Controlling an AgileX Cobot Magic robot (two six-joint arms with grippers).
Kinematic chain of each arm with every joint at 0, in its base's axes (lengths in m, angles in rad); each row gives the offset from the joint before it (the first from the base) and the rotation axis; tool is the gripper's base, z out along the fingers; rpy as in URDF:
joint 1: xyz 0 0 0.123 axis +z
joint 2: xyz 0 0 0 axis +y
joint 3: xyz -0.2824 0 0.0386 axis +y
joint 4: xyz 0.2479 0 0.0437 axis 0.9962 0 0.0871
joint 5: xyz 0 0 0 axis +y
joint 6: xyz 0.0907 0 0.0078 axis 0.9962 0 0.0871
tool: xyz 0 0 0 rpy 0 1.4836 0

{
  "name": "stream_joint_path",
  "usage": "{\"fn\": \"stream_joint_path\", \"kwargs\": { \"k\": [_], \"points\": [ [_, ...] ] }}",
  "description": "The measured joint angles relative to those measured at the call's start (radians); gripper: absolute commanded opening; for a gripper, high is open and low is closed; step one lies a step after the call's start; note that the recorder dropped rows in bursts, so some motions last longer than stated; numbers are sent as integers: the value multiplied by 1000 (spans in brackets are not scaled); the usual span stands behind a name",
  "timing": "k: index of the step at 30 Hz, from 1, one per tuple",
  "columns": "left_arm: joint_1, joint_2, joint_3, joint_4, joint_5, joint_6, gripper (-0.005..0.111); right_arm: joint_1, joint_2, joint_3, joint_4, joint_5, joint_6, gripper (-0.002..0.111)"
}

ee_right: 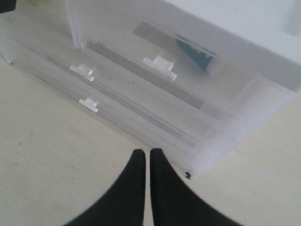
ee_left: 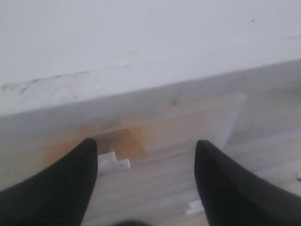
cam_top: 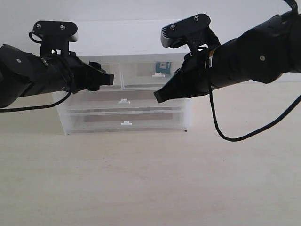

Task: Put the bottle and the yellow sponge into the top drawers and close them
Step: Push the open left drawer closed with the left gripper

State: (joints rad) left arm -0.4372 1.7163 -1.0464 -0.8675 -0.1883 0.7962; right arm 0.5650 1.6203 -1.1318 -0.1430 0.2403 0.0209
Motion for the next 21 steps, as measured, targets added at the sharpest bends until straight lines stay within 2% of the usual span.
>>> {"fn": "stream_joint_path", "kwargs": {
  "k": [9, 21],
  "points": [
    [0, 15, -6, 2, -48, 22, 57, 0, 0, 0, 0, -7, -2, 0],
    [8, 15, -10, 0, -33, 43, 57, 0, 0, 0, 2, -12, -5, 0]
  ]
}}
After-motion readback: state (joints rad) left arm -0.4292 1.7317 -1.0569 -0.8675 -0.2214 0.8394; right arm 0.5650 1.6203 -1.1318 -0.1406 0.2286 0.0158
